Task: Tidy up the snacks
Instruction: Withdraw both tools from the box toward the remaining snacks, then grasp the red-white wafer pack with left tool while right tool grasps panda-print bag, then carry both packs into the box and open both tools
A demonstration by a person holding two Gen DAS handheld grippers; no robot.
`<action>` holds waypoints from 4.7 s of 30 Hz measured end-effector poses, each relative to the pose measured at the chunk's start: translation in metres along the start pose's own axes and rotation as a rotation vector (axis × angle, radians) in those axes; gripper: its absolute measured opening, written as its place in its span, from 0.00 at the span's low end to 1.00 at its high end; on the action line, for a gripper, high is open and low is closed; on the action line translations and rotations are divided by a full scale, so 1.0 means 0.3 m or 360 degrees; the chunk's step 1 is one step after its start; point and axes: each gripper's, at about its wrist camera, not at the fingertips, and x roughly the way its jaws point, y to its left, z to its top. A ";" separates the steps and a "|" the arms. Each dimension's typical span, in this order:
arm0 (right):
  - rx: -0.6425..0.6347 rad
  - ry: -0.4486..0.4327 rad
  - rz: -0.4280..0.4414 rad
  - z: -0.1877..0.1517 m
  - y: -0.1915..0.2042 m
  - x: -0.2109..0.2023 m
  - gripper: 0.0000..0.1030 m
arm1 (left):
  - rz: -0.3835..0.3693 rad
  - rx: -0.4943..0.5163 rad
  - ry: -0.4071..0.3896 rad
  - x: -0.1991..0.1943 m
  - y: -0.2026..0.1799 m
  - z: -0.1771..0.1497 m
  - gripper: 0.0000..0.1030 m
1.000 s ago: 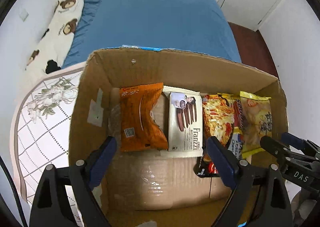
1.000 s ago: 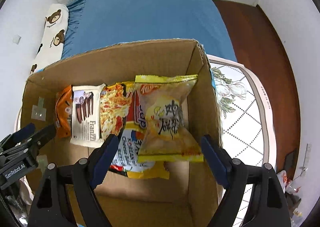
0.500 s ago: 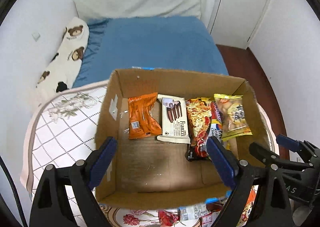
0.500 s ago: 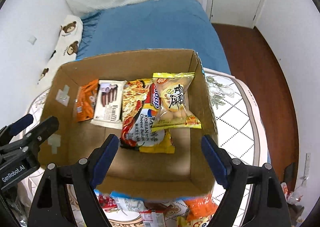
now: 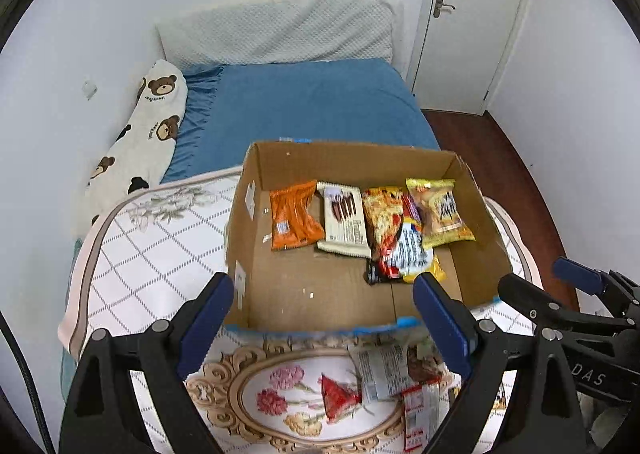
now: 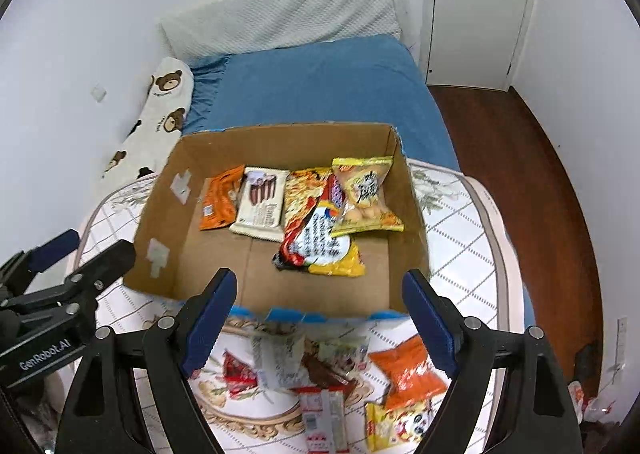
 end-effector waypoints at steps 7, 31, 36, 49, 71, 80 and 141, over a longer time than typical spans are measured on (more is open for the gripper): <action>0.0085 0.0085 0.0032 -0.151 -0.060 0.006 0.84 | -0.0007 0.0021 0.0182 0.044 -0.063 -0.189 0.89; 0.1220 0.0742 0.0150 -0.737 -0.581 0.404 0.67 | -0.0018 0.0145 0.0938 0.594 -0.393 -0.651 0.56; 0.1236 0.0825 0.0108 -0.732 -0.558 0.524 0.66 | 0.0011 0.0104 0.0975 0.580 -0.312 -0.676 0.56; 0.0014 0.0904 -0.0097 -0.674 -0.264 0.546 0.74 | -0.0047 0.0007 0.1027 0.607 -0.226 -0.657 0.59; 0.0168 0.0915 -0.0044 -0.830 -0.138 0.542 0.57 | -0.0084 0.0094 0.1030 0.561 -0.197 -0.746 0.54; 0.0207 0.0832 -0.0007 -0.851 -0.193 0.468 0.45 | -0.0048 0.0155 0.0891 0.377 -0.254 -0.736 0.42; 0.0083 0.0556 0.0227 0.055 0.129 0.625 0.88 | 0.0002 -0.0067 0.0739 0.547 0.137 0.165 0.77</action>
